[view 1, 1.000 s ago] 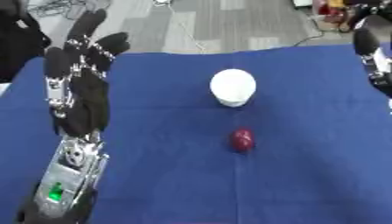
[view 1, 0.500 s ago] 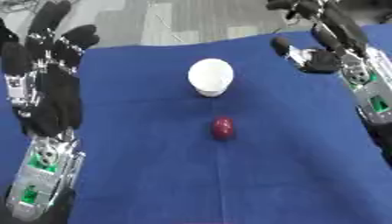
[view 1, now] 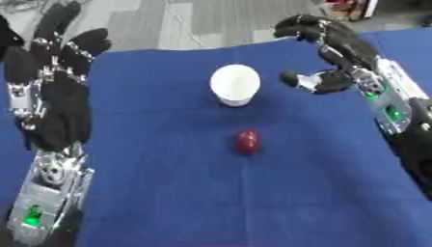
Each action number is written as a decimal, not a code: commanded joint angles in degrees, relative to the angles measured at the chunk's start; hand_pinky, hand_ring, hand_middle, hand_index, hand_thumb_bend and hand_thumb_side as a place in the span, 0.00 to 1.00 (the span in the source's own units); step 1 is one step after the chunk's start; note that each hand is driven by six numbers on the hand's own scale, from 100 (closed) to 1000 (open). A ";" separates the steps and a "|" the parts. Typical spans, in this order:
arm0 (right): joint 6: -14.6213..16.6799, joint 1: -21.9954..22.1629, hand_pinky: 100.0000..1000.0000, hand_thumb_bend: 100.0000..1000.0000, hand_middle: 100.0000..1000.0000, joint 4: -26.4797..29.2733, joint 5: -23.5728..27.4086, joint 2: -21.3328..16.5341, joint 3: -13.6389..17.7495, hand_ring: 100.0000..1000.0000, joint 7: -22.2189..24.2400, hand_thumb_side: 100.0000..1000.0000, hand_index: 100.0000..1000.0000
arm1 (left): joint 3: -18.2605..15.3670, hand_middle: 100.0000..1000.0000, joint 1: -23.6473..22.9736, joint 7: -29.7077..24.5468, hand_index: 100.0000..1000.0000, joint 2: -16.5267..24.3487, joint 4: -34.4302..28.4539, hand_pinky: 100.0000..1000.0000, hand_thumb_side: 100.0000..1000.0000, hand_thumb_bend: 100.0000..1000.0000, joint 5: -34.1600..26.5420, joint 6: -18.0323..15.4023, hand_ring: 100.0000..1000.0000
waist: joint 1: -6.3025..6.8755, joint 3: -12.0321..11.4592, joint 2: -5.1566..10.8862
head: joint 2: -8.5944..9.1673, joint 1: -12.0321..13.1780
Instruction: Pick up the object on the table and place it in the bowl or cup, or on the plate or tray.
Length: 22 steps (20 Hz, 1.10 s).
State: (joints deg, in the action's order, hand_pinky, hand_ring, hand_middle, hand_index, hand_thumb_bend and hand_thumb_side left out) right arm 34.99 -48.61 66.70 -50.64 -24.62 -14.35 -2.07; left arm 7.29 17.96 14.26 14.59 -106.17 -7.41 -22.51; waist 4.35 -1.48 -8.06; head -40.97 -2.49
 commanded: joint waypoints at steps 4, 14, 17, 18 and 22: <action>2.88 -1.59 0.59 0.59 0.79 -2.75 -4.12 0.06 -1.77 0.74 -0.48 1.00 0.85 | 0.01 0.86 0.77 -0.17 0.92 0.77 -0.57 0.72 0.97 0.20 -0.22 -0.15 0.73 | -0.38 -0.43 0.56 | 1.06 1.40; 4.69 -1.50 0.61 0.62 0.79 -4.69 -8.98 2.13 -4.16 0.74 -2.36 1.00 0.84 | 0.07 0.86 0.60 -0.26 0.92 0.73 -0.57 0.72 0.97 0.20 -0.18 -0.14 0.73 | -0.45 -0.12 0.97 | 1.42 2.99; 5.00 -1.43 0.62 0.63 0.78 -4.60 -9.81 2.05 -5.58 0.74 -2.39 1.00 0.82 | 0.10 0.86 0.52 -0.25 0.92 0.80 -0.55 0.72 0.97 0.20 -0.19 -0.11 0.73 | -0.44 -0.20 0.97 | 1.20 3.46; 5.12 -1.42 0.62 0.62 0.77 -4.73 -10.27 1.91 -6.07 0.73 -2.36 1.00 0.82 | 0.10 0.86 0.49 -0.24 0.92 0.81 -0.55 0.72 0.97 0.20 -0.20 -0.11 0.73 | -0.46 -0.21 0.98 | 1.15 3.53; 5.69 -1.32 0.62 0.61 0.76 -5.18 -12.25 1.62 -7.27 0.72 -3.59 1.00 0.81 | 0.10 0.86 0.41 -0.21 0.92 0.85 -0.57 0.72 0.97 0.20 -0.18 -0.12 0.73 | -0.52 -0.13 1.05 | 1.30 3.80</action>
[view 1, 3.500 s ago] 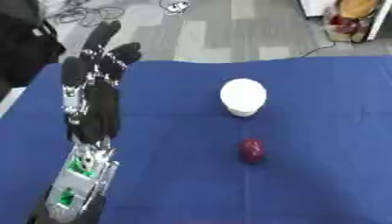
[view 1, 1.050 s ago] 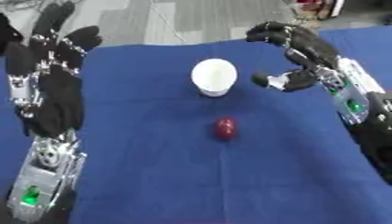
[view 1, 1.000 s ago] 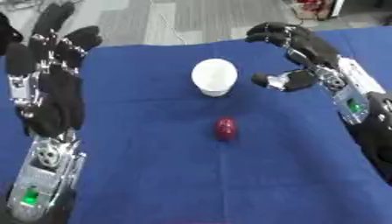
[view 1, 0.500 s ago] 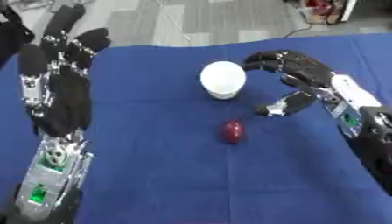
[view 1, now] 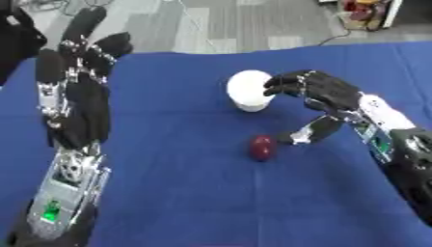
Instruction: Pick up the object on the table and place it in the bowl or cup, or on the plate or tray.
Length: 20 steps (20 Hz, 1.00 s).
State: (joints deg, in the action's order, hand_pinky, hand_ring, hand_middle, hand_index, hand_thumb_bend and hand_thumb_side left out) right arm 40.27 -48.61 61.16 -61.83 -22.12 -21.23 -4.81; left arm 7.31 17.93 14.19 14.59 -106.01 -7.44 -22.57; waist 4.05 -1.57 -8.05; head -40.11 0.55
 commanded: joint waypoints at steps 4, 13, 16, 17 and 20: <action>0.38 -1.11 0.57 0.63 0.74 0.13 -2.33 -0.87 -1.05 0.67 -3.12 1.00 0.80 | 0.08 0.86 0.41 -0.12 0.92 0.86 -0.75 0.72 0.97 0.20 -0.11 -0.06 0.73 | -0.23 0.08 1.10 | 0.65 0.89; -0.35 -0.53 0.44 0.67 0.66 0.33 -1.74 -0.68 -2.30 0.58 -6.32 1.00 0.72 | 0.05 0.86 0.18 -0.01 0.92 0.91 -0.71 0.72 0.97 0.20 -0.07 -0.10 0.73 | -0.39 0.12 1.07 | 0.87 1.13; -0.39 -0.17 0.43 0.67 0.65 0.58 -0.70 -0.60 -2.69 0.57 -6.15 1.00 0.71 | 0.05 0.86 0.23 -0.01 0.92 0.92 -0.72 0.72 0.97 0.20 -0.07 -0.12 0.73 | -0.42 0.16 1.03 | 0.89 1.20; -0.37 -0.04 0.42 0.67 0.65 0.68 -0.28 -0.55 -2.82 0.57 -6.01 1.00 0.71 | 0.04 0.86 0.25 -0.01 0.92 0.92 -0.72 0.72 0.97 0.20 -0.07 -0.12 0.73 | -0.42 0.17 1.03 | 0.90 1.22; -0.33 0.24 0.41 0.68 0.64 1.10 0.99 -0.39 -3.26 0.56 -5.40 1.00 0.70 | 0.05 0.86 0.31 -0.02 0.92 0.91 -0.75 0.72 0.97 0.20 -0.05 -0.12 0.73 | -0.41 0.16 1.02 | 0.94 1.25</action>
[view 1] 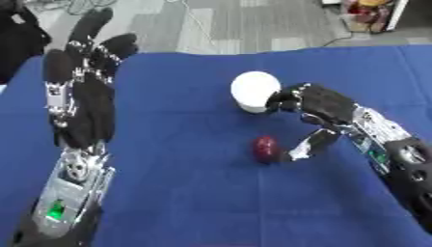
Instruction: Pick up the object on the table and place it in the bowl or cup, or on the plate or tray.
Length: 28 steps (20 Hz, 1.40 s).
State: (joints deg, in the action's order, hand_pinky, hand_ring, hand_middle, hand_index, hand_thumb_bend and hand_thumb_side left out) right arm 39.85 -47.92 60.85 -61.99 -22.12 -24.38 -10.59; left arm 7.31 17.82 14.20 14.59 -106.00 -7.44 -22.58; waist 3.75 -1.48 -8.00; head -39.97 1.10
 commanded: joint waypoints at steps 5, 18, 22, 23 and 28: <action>0.00 -0.31 0.38 0.66 0.62 2.54 3.03 -0.26 -0.67 0.53 1.35 1.00 0.69 | 0.07 0.86 0.46 -0.06 0.92 0.91 -0.73 0.72 0.97 0.20 -0.06 -0.07 0.73 | -0.09 -0.03 1.00 | 0.87 0.71; -0.12 0.21 0.35 0.68 0.62 4.57 7.41 0.59 -2.42 0.51 7.10 1.00 0.69 | 0.10 0.86 0.44 -0.08 0.92 0.86 -0.68 0.72 0.97 0.20 -0.04 -0.02 0.73 | -0.09 0.02 1.25 | 0.92 0.59; 0.75 0.31 0.34 0.70 0.61 4.21 9.51 0.89 -2.52 0.50 10.18 0.98 0.68 | 0.10 0.86 0.44 -0.07 0.92 0.84 -0.67 0.72 0.97 0.20 -0.03 -0.02 0.73 | -0.14 -0.08 1.24 | 0.90 0.57; 0.94 0.34 0.33 0.70 0.61 4.17 9.98 0.98 -2.51 0.49 10.99 0.98 0.68 | 0.10 0.86 0.44 -0.06 0.92 0.83 -0.67 0.72 0.97 0.20 -0.03 -0.02 0.73 | -0.16 -0.09 1.23 | 0.90 0.55; 0.99 0.47 0.32 0.70 0.60 4.03 11.58 1.40 -2.29 0.46 13.76 0.97 0.68 | 0.12 0.86 0.52 -0.05 0.92 0.79 -0.69 0.72 0.97 0.20 -0.03 -0.02 0.73 | -0.20 -0.19 1.10 | 0.91 0.54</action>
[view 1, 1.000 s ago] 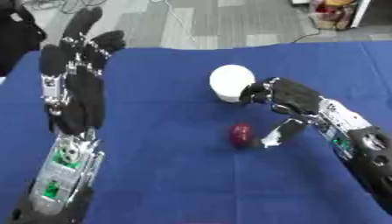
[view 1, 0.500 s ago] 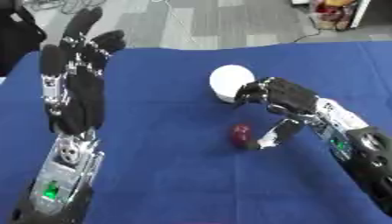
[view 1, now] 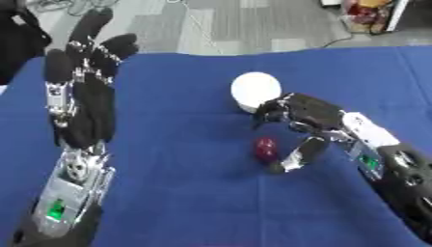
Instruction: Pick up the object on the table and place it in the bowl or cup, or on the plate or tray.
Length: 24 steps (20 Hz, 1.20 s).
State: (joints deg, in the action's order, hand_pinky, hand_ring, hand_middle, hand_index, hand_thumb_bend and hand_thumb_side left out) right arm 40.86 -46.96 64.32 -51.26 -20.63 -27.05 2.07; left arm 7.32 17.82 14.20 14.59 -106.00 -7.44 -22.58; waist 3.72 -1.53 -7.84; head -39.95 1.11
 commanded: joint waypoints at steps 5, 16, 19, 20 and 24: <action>-0.48 -0.31 0.31 0.69 0.60 -0.15 0.68 0.06 0.90 0.45 2.22 0.97 0.67 | 0.11 0.86 0.67 -0.02 0.92 0.74 -0.73 0.72 0.97 0.20 -0.02 -0.02 0.73 | -0.17 -0.38 0.75 | 1.05 0.48; -0.50 -0.23 0.29 0.69 0.58 -4.42 -2.53 1.44 3.42 0.44 0.86 0.93 0.66 | 0.15 0.86 1.06 -0.05 0.92 0.66 -0.88 0.72 0.97 0.20 -0.07 0.01 0.73 | 0.04 -1.07 0.31 | 1.30 0.39; -0.53 -0.26 0.29 0.69 0.58 -5.51 -4.15 1.69 3.89 0.43 0.35 0.92 0.66 | 0.17 0.86 1.07 -0.06 0.92 0.67 -0.87 0.72 0.97 0.20 -0.06 0.02 0.73 | 0.06 -1.09 0.32 | 1.32 0.40; -0.49 -0.25 0.29 0.69 0.58 -5.89 -4.69 1.78 4.00 0.44 0.21 0.92 0.67 | 0.16 0.86 1.07 -0.05 0.92 0.68 -0.87 0.72 0.97 0.20 -0.06 0.02 0.73 | 0.06 -1.09 0.34 | 1.31 0.44; -0.25 -0.21 0.29 0.69 0.58 -7.17 -6.60 2.31 4.42 0.44 -0.53 0.92 0.67 | 0.13 0.86 1.03 -0.02 0.92 0.65 -0.87 0.72 0.97 0.20 -0.04 0.03 0.73 | 0.14 -1.00 0.42 | 1.35 0.54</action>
State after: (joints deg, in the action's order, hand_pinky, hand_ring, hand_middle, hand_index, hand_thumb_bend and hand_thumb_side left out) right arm 40.53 -46.48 56.92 -57.30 -18.29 -23.29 1.96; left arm 7.61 17.99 14.21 14.59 -106.00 -7.44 -22.56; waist 3.88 -2.53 -8.15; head -39.46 1.11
